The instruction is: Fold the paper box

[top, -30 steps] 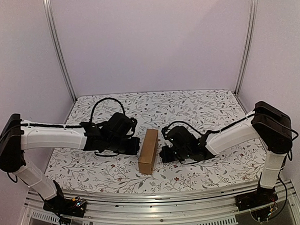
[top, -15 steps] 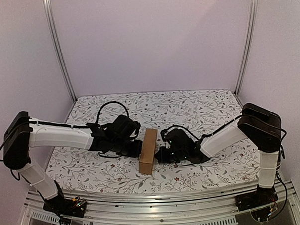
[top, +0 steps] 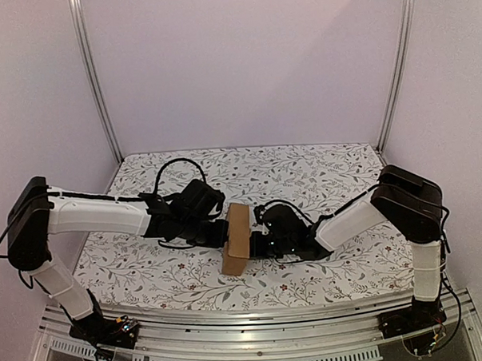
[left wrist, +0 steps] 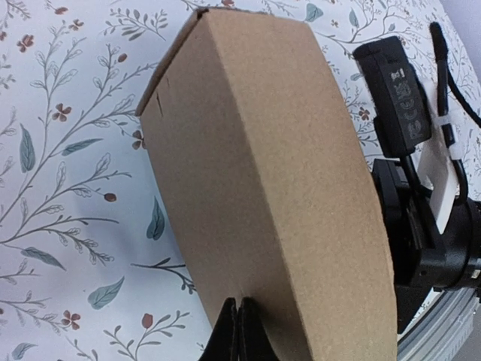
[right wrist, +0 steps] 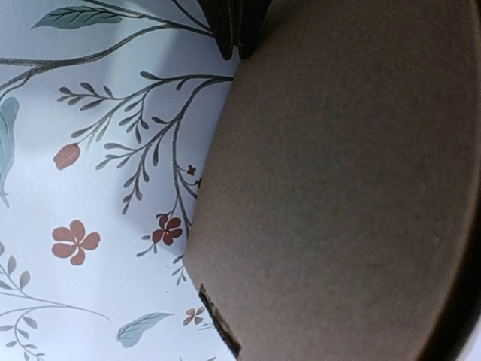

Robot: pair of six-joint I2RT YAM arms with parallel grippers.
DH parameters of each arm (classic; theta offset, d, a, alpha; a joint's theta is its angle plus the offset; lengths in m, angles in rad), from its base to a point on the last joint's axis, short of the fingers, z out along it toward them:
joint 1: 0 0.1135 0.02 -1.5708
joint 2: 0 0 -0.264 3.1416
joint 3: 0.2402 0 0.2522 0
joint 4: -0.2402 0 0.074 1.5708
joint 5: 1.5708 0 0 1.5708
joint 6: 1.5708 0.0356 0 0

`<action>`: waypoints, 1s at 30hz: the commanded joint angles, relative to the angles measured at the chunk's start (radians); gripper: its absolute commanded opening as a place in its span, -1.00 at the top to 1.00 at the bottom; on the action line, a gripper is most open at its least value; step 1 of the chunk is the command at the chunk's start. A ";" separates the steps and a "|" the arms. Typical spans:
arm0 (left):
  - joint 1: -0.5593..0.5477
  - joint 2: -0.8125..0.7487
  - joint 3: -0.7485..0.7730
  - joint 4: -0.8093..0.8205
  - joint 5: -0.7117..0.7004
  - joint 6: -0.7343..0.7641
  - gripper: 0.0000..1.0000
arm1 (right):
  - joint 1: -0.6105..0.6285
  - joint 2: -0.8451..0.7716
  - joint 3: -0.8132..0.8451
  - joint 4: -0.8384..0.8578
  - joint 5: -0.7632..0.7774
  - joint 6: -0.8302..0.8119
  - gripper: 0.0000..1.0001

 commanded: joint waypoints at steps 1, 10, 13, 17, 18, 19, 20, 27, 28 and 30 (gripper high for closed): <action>-0.013 0.018 0.024 0.016 0.024 -0.005 1.00 | -0.004 0.040 -0.028 -0.054 0.022 -0.022 1.00; -0.012 0.020 0.031 0.012 0.020 -0.007 1.00 | -0.017 -0.006 -0.131 -0.082 0.125 -0.070 1.00; -0.014 0.021 0.040 0.008 0.020 -0.005 1.00 | -0.016 -0.037 -0.151 -0.124 0.166 -0.099 0.99; -0.014 0.031 0.056 0.006 0.023 -0.004 1.00 | -0.018 -0.072 -0.166 -0.181 0.220 -0.150 0.98; -0.014 0.033 0.061 0.005 0.025 -0.004 1.00 | -0.018 -0.081 -0.171 -0.193 0.232 -0.159 0.98; -0.015 0.037 0.065 0.005 0.028 -0.003 1.00 | -0.018 -0.094 -0.175 -0.203 0.242 -0.170 0.98; -0.016 0.041 0.071 0.005 0.031 -0.002 1.00 | -0.018 -0.105 -0.179 -0.215 0.256 -0.177 0.98; -0.025 0.082 0.114 0.004 0.041 0.005 1.00 | -0.018 -0.204 -0.222 -0.297 0.330 -0.236 0.95; -0.026 0.088 0.119 0.004 0.044 0.006 1.00 | -0.018 -0.221 -0.231 -0.311 0.342 -0.241 0.95; -0.029 0.096 0.127 0.004 0.048 0.007 1.00 | -0.018 -0.274 -0.249 -0.340 0.365 -0.252 0.94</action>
